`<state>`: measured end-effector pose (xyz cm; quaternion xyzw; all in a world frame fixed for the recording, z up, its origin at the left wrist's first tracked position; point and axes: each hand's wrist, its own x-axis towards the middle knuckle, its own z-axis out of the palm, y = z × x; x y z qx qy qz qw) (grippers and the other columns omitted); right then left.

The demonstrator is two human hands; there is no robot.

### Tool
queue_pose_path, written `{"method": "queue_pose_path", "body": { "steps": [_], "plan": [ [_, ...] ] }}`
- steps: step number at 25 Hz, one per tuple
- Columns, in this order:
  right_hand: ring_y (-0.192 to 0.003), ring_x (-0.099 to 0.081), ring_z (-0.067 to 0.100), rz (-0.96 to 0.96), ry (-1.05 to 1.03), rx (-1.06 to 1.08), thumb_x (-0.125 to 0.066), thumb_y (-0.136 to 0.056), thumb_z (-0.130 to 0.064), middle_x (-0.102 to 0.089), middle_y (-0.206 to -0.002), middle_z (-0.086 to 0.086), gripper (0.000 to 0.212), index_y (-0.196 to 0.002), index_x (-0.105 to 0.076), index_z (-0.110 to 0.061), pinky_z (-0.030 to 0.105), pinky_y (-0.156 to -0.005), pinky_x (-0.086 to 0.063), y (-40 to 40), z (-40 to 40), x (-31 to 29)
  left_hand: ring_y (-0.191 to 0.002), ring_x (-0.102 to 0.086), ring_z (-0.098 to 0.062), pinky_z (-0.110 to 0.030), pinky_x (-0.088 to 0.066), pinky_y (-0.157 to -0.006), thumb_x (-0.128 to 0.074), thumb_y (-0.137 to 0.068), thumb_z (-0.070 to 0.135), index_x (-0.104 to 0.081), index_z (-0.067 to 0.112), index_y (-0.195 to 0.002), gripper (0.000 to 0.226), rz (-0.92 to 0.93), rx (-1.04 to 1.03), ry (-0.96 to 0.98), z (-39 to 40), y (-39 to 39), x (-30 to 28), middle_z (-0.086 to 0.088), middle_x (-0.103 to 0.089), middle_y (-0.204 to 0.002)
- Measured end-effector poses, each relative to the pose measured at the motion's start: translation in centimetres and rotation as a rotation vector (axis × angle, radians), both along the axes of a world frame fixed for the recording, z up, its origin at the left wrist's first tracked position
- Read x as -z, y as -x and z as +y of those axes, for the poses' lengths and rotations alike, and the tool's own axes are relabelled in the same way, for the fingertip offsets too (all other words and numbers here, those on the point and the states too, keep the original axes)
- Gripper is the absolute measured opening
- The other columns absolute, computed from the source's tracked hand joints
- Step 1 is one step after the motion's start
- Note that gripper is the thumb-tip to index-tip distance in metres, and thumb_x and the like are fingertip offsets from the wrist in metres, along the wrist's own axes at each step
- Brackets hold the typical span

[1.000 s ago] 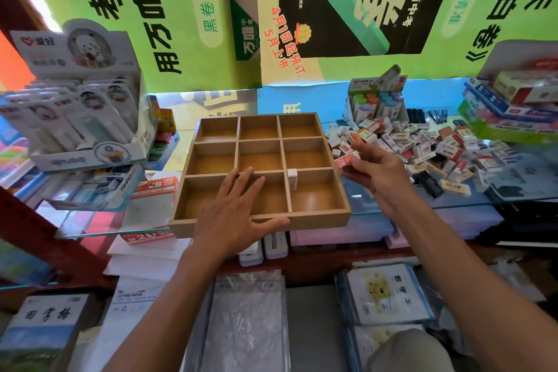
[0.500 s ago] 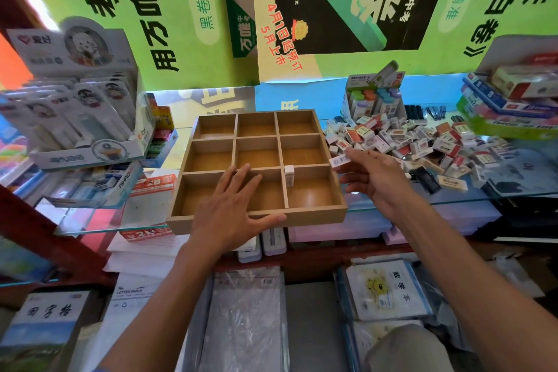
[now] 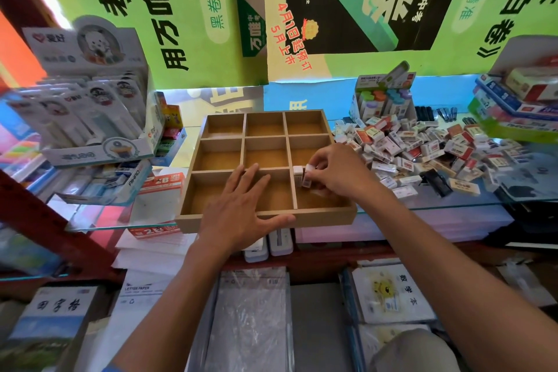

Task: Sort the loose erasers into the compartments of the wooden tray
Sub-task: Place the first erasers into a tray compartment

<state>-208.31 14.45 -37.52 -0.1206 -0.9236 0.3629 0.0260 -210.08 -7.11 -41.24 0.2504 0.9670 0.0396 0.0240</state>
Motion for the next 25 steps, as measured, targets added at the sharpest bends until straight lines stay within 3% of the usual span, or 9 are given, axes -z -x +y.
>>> {"method": "queue_pose_path", "body": {
  "steps": [5,8,14,21,25],
  "plan": [
    [-0.088,-0.066,0.014,0.014,-0.045,-0.025,-0.074,-0.087,-0.027,-0.069,-0.101,0.0,0.016,-0.1,-0.068,-0.02,0.034,-0.076,-0.06,0.1,0.5,0.4,-0.152,0.01,-0.015,-0.055,-0.036,-0.109,-0.019,-0.062,0.097,-0.014,0.039,-0.155,0.109,0.004,0.002,-0.007,0.1,-0.1,0.0,0.014,0.005,-0.165],
    [-0.079,-0.062,0.01,0.06,-0.142,0.02,-0.075,-0.084,-0.033,-0.067,-0.091,-0.002,0.017,-0.087,-0.063,-0.023,0.027,-0.066,-0.053,0.1,0.5,0.3,-0.152,0.01,-0.016,-0.055,-0.036,-0.11,-0.02,-0.063,0.097,-0.014,0.039,-0.155,0.109,0.008,-0.003,-0.004,0.1,-0.1,0.1,0.014,0.006,-0.165],
    [-0.076,-0.071,0.015,0.088,0.097,0.052,-0.08,-0.081,-0.027,-0.069,-0.092,0.001,0.02,-0.093,-0.064,-0.022,0.039,-0.069,-0.063,0.2,1.3,-0.1,-0.151,0.011,-0.015,-0.054,-0.036,-0.11,-0.018,-0.062,0.096,-0.015,0.039,-0.155,0.109,0.004,0.008,-0.009,0.0,-0.1,-0.1,0.014,0.006,-0.165],
    [-0.089,-0.065,0.012,0.11,-0.09,0.017,-0.074,-0.086,-0.034,-0.071,-0.099,-0.001,0.022,-0.101,-0.074,-0.017,0.035,-0.079,-0.06,0.0,0.8,0.2,-0.151,0.012,-0.015,-0.055,-0.037,-0.109,-0.014,-0.059,0.098,-0.015,0.039,-0.155,0.112,0.004,0.004,-0.003,0.0,-0.1,-0.1,0.014,0.006,-0.165],
    [-0.079,-0.061,0.01,0.082,-0.145,0.053,-0.076,-0.083,-0.043,-0.067,-0.085,-0.003,0.026,-0.087,-0.071,-0.018,0.03,-0.071,-0.055,0.2,1.0,-0.5,-0.151,0.012,-0.015,-0.055,-0.036,-0.109,-0.018,-0.062,0.096,-0.016,0.039,-0.155,0.109,0.003,0.004,-0.008,0.0,-0.1,-0.1,0.014,0.006,-0.165]
  ]
}}
